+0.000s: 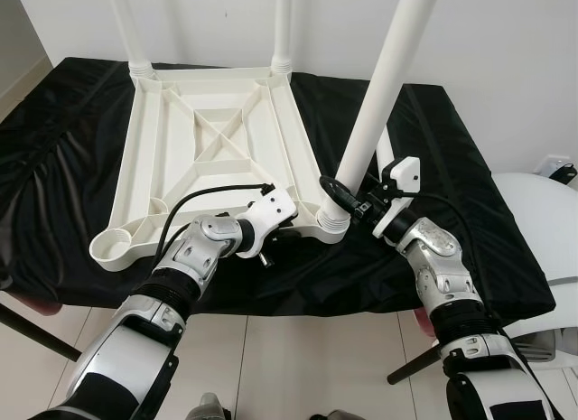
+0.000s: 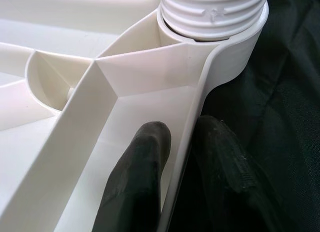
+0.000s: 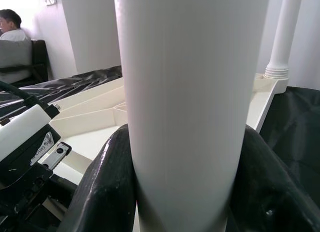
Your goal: Building children table
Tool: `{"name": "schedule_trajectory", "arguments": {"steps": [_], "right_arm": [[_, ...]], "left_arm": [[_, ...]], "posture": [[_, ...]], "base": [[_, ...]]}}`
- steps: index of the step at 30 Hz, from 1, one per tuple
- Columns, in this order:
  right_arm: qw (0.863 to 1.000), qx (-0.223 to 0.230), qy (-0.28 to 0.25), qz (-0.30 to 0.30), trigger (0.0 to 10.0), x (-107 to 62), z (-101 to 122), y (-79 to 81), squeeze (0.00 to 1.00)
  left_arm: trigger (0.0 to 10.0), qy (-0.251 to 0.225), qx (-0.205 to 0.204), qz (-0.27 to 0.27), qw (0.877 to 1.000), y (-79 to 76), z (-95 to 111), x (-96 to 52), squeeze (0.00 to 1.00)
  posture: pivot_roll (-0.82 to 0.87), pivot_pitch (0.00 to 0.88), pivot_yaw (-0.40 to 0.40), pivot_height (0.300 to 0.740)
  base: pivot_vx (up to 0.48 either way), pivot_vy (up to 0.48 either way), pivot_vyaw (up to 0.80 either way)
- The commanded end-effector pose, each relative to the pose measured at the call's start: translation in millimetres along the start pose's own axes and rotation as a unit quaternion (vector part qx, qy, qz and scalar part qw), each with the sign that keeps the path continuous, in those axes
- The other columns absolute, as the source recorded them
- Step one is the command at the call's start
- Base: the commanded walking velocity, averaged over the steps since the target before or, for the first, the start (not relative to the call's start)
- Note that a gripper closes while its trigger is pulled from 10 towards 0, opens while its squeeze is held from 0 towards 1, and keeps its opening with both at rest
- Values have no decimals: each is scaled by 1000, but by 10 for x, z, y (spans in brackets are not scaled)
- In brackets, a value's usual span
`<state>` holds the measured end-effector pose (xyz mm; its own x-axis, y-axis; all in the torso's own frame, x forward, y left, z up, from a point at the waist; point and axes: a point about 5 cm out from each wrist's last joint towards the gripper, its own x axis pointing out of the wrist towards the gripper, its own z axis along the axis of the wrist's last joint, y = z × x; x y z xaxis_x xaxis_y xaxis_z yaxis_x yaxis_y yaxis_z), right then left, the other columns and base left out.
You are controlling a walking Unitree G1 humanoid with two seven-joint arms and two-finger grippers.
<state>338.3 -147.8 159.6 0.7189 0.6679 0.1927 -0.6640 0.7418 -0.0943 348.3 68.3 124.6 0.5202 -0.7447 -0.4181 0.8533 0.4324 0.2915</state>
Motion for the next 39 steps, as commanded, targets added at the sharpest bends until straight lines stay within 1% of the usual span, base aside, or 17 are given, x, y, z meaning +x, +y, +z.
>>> {"name": "schedule_trajectory", "arguments": {"steps": [1,5,8,9,16,24,30,39], "right_arm": [[997,40,64,-17,10000,-139,-304,19,0],[997,39,66,-19,10000,-143,-315,18,0],[997,37,65,-17,10000,-131,-316,41,0],[997,35,62,-13,10000,-114,-310,72,0],[997,34,61,-11,10000,-111,-311,82,0],[998,34,58,-16,10000,-99,-304,86,0],[998,32,53,-19,10000,-98,-304,132,0],[998,28,46,-26,10000,-102,-279,153,0]], "left_arm": [[10000,9,13,-1,1000,-11,-10,-11,0],[10000,9,13,-1,1000,-12,-6,-10,0],[10000,9,14,-1,1000,-9,-3,-14,0],[10000,9,15,-1,1000,-4,0,-18,0],[10000,10,15,0,1000,-3,-1,-20,0],[10000,11,15,2,1000,2,2,-23,0],[10000,11,15,2,1000,2,6,-22,0],[10000,11,15,2,1000,2,9,-17,0]], "posture": [[1,30,-24,740],[3,29,-24,740],[5,29,-23,740],[5,30,-22,740],[6,30,-23,740],[7,29,-26,740],[3,30,-26,740],[3,31,-28,740]], "base": [[0,0,0],[0,0,0],[0,0,0],[0,0,0],[0,0,0],[0,0,0],[0,0,0],[0,0,0]]}}
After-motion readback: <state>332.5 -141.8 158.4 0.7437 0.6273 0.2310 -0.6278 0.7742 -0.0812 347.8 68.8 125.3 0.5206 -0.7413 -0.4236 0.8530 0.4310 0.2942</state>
